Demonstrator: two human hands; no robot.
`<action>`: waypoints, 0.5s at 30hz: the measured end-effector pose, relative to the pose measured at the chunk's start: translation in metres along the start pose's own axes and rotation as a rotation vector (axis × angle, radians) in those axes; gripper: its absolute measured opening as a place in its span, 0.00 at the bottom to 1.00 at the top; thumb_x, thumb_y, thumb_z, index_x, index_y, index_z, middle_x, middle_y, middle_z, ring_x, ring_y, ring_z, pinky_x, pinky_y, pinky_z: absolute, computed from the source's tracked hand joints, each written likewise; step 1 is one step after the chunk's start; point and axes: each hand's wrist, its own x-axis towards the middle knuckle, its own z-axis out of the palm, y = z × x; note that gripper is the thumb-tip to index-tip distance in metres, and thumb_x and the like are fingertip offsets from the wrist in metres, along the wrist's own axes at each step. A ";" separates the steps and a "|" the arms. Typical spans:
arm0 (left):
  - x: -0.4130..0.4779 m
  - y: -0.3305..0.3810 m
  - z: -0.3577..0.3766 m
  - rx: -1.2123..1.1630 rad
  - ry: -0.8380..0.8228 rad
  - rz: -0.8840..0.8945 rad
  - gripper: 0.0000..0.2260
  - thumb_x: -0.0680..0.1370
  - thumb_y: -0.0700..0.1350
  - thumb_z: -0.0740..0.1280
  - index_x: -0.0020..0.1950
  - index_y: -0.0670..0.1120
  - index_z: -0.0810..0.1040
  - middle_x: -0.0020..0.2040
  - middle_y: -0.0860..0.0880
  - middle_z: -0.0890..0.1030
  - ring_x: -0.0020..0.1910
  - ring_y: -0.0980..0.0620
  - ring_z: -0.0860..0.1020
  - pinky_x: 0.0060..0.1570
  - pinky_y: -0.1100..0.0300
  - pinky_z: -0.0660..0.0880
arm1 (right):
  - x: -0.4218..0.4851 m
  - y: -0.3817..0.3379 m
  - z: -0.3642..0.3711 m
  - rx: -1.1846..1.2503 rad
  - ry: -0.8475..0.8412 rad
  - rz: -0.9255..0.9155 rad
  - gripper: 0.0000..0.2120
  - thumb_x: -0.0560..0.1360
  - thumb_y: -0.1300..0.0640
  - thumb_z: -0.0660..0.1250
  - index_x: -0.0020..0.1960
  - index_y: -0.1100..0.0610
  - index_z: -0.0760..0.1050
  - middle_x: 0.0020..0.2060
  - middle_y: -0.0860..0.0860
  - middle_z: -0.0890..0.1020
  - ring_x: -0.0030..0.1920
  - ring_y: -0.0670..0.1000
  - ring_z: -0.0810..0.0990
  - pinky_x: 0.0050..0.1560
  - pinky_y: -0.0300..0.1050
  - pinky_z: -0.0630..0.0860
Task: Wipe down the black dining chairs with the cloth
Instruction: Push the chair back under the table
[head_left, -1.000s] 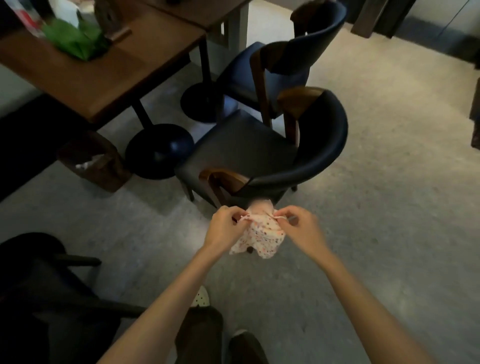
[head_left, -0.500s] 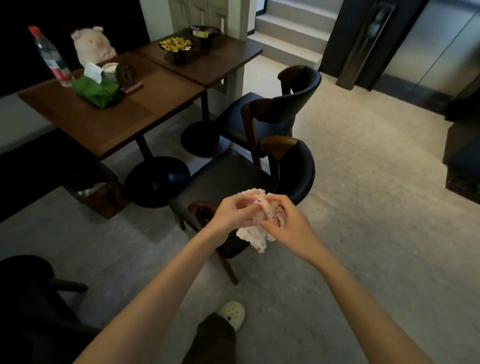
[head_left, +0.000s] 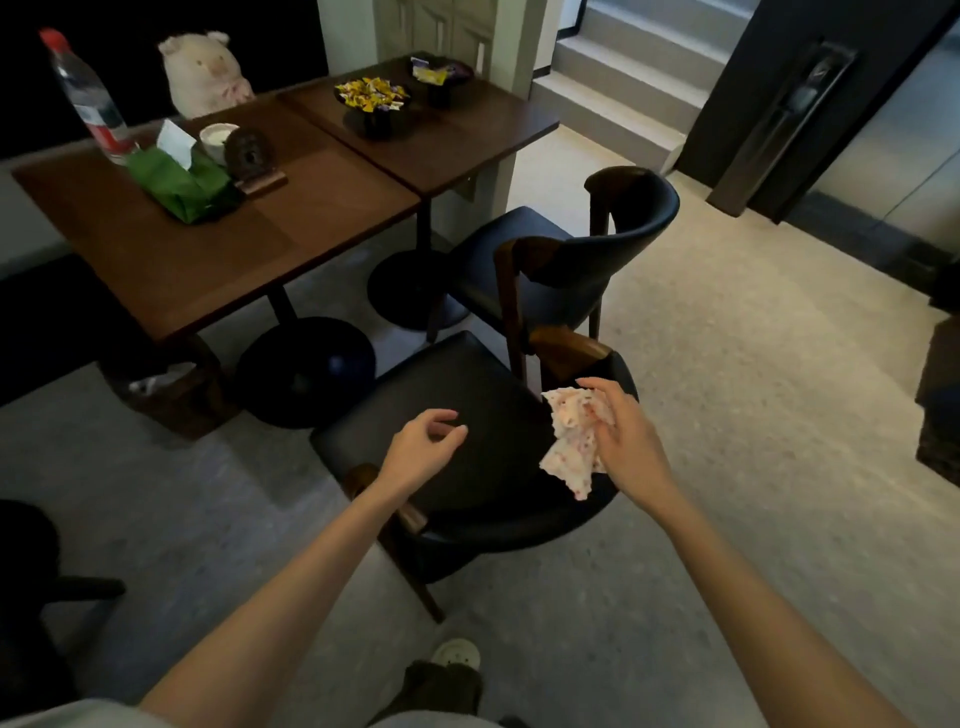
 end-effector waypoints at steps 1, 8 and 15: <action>0.010 -0.007 -0.001 0.008 0.042 -0.040 0.17 0.79 0.53 0.66 0.66 0.51 0.73 0.56 0.52 0.79 0.51 0.59 0.77 0.44 0.67 0.73 | 0.012 0.004 -0.004 -0.037 -0.004 -0.001 0.19 0.82 0.61 0.55 0.69 0.44 0.67 0.62 0.49 0.72 0.60 0.49 0.73 0.56 0.45 0.73; 0.046 -0.041 -0.002 -0.007 0.280 -0.272 0.22 0.79 0.52 0.66 0.71 0.48 0.69 0.66 0.45 0.74 0.64 0.48 0.73 0.61 0.53 0.71 | 0.113 0.038 0.003 -0.298 0.004 -0.048 0.14 0.80 0.62 0.60 0.56 0.46 0.78 0.64 0.53 0.72 0.63 0.56 0.71 0.61 0.51 0.74; 0.046 -0.073 0.022 0.091 0.479 -0.557 0.29 0.78 0.56 0.65 0.76 0.50 0.61 0.74 0.42 0.64 0.72 0.40 0.62 0.69 0.46 0.63 | 0.211 0.080 0.029 -0.579 -0.048 -0.102 0.09 0.79 0.58 0.62 0.53 0.53 0.81 0.59 0.56 0.73 0.59 0.57 0.71 0.57 0.48 0.71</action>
